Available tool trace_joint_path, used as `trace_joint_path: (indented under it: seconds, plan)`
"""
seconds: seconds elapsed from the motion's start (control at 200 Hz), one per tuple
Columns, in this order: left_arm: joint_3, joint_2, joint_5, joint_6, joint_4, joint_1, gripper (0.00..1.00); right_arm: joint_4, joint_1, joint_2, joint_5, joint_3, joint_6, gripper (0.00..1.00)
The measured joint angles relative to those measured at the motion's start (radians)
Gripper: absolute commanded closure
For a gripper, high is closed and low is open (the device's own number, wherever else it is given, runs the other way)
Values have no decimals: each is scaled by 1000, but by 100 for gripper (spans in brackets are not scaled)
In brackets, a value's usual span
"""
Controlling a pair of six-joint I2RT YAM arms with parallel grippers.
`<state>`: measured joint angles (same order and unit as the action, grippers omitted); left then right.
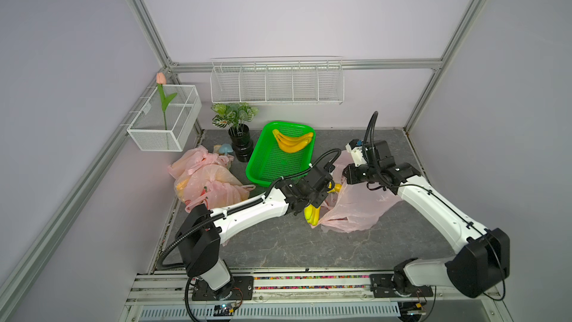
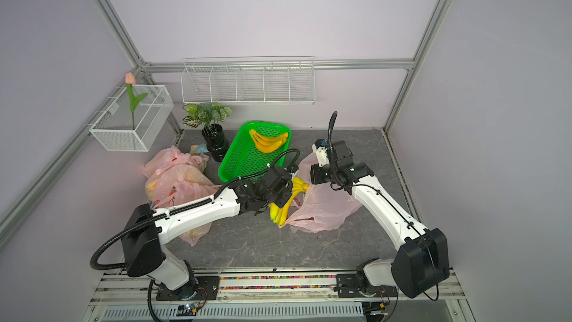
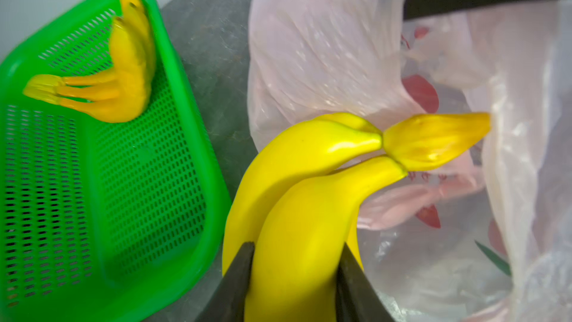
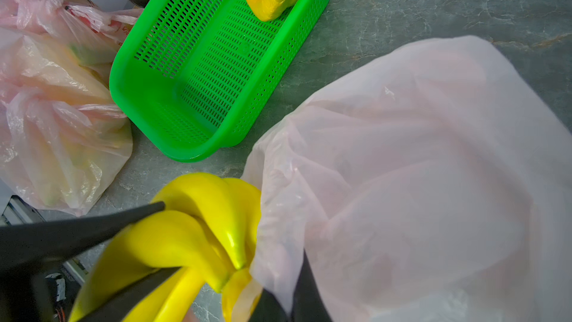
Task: Place the banana into a plastic bag & tie a knot
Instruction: Place the banana into the plastic bag.
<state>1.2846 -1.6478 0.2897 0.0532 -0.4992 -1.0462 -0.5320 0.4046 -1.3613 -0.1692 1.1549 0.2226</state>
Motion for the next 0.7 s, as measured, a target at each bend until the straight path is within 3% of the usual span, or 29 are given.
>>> trace_joint_path:
  seconds: [0.31,0.505,0.7]
  plan:
    - [0,-53,-82,121,48,-10,92,231,-34,78,-64,-166,218,93]
    - [0,-61,-79,251,129,-10,93,369,-33,145,-58,-311,387,93]
    - [-14,-63,-67,367,206,29,94,437,-16,206,-32,-348,467,93]
